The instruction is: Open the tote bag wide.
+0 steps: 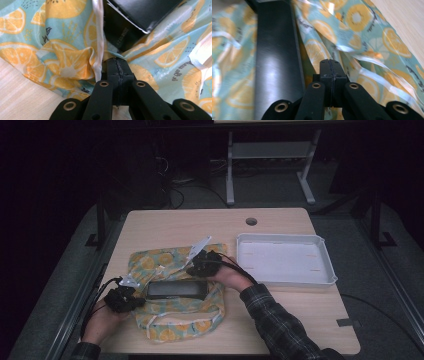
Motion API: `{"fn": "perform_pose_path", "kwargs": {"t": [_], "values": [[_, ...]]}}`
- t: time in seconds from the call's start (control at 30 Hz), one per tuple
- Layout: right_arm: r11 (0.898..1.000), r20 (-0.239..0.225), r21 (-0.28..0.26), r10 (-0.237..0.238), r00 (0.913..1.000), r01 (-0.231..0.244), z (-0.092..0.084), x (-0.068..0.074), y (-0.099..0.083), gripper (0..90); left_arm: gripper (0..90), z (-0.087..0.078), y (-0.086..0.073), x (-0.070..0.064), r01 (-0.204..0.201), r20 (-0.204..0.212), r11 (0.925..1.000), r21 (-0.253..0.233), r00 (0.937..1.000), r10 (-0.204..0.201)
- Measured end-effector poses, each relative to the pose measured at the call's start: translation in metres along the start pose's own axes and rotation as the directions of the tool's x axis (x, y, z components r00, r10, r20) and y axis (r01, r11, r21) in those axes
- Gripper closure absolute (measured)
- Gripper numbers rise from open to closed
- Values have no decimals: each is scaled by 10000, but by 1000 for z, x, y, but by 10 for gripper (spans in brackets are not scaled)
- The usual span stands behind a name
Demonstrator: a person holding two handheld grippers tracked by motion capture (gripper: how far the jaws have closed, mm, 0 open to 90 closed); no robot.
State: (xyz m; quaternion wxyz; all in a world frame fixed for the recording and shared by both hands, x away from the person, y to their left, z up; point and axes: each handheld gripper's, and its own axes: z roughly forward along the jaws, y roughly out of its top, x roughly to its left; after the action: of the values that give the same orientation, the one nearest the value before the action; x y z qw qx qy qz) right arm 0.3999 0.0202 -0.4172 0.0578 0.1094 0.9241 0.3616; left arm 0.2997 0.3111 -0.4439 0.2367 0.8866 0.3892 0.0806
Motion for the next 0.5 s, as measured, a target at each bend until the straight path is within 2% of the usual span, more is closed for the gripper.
{"fn": "perform_pose_path", "kwargs": {"t": [0.07,0.1,0.13,0.27,0.37,0.5], "values": [[9998,232,53,-198,9995,197,4,-5,-3,894,896,-1,-1,2,87,87,10000,0,9999,-87],[9997,256,236,16,9997,-22,5,-6,-5,894,896,-1,-1,2,153,152,9999,-32,9998,-152],[9994,327,346,15,9995,-26,6,-8,-7,894,896,0,-2,2,287,213,9995,-92,9994,-285],[9971,507,737,156,9986,-193,15,-15,-15,894,896,-1,-3,4,371,297,9992,-130,9989,-367],[9946,452,1010,185,9988,-230,19,-16,-19,894,896,-1,-3,4,381,311,9992,-139,9988,-377],[9975,323,585,386,9987,-405,11,-16,-18,830,849,-1,-2,2,246,362,9996,-118,9991,-242]]}}
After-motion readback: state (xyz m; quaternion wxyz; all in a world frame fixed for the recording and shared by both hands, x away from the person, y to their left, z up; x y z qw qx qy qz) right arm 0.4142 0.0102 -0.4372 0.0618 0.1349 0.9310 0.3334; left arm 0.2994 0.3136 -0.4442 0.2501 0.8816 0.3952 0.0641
